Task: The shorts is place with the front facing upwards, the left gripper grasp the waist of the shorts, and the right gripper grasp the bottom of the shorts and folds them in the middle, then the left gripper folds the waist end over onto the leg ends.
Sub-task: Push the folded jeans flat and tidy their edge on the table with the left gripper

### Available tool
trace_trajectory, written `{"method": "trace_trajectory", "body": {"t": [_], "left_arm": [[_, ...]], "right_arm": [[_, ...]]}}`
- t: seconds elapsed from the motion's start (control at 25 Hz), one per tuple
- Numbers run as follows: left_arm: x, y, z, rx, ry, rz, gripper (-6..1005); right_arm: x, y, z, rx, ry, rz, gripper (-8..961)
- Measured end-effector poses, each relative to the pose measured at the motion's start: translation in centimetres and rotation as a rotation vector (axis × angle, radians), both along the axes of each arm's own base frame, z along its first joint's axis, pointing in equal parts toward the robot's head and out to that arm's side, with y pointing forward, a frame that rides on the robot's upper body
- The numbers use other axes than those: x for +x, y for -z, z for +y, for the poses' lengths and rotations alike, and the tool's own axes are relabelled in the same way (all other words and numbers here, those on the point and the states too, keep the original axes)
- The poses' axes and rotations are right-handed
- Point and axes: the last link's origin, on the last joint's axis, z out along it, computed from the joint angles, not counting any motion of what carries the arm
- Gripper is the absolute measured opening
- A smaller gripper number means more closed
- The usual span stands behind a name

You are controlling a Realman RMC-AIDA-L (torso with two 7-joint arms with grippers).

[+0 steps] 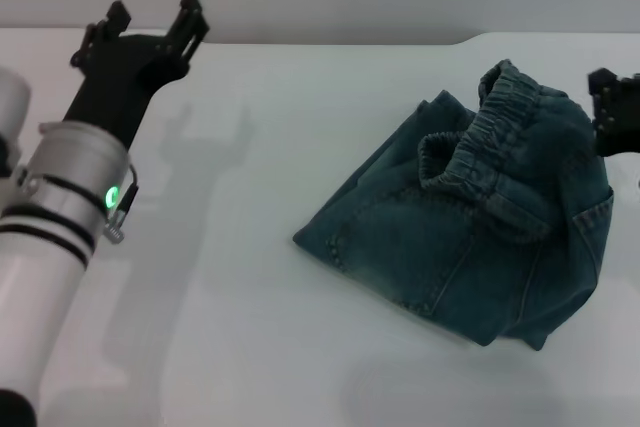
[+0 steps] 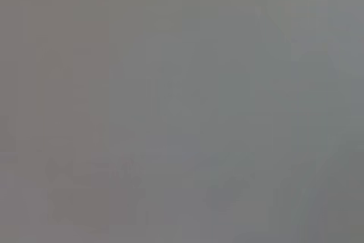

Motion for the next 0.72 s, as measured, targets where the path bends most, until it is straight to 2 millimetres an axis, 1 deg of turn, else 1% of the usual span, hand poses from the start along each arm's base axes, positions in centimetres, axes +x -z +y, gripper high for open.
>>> {"method": "trace_trajectory", "body": {"t": [0.08,0.12,0.24,0.32,0.44,0.48,0.52,0.56,0.72], "left_arm": [[-0.4,0.0,-0.1,-0.001,0.001,-0.010,764],[-1.3,0.2,-0.1,-0.013,-0.010,-0.038,764],[-1.7,0.5,0.1,-0.026,-0.011,-0.048,763],[-1.7,0.5,0.1,-0.026,-0.011,-0.048,762],[-1.4,0.6,0.1,-0.013,0.015,-0.025,760],[-1.3,0.7,0.1,-0.012,0.025,-0.017,760],[-1.3,0.7,0.1,-0.012,0.025,-0.017,759],[-1.3,0.7,0.1,-0.012,0.025,-0.017,759],[-0.8,1.2,0.1,-0.029,0.050,0.004,757]], "right_arm": [[-0.6,-0.2,0.3,-0.033,-0.037,-0.046,-2],[-0.7,-0.4,0.6,-0.036,-0.054,-0.074,-2],[-0.5,-0.7,1.5,0.002,-0.080,-0.143,-2],[-0.2,-0.5,2.3,0.043,-0.079,-0.157,-2],[-0.1,1.2,2.8,0.055,-0.086,-0.166,-2],[-0.6,3.1,2.7,0.052,-0.108,-0.171,-2],[-0.9,3.9,2.5,0.049,-0.122,-0.173,-2],[-0.9,3.9,2.5,0.049,-0.122,-0.173,-2],[-3.6,6.9,1.5,0.000,-0.201,-0.140,-2]]}}
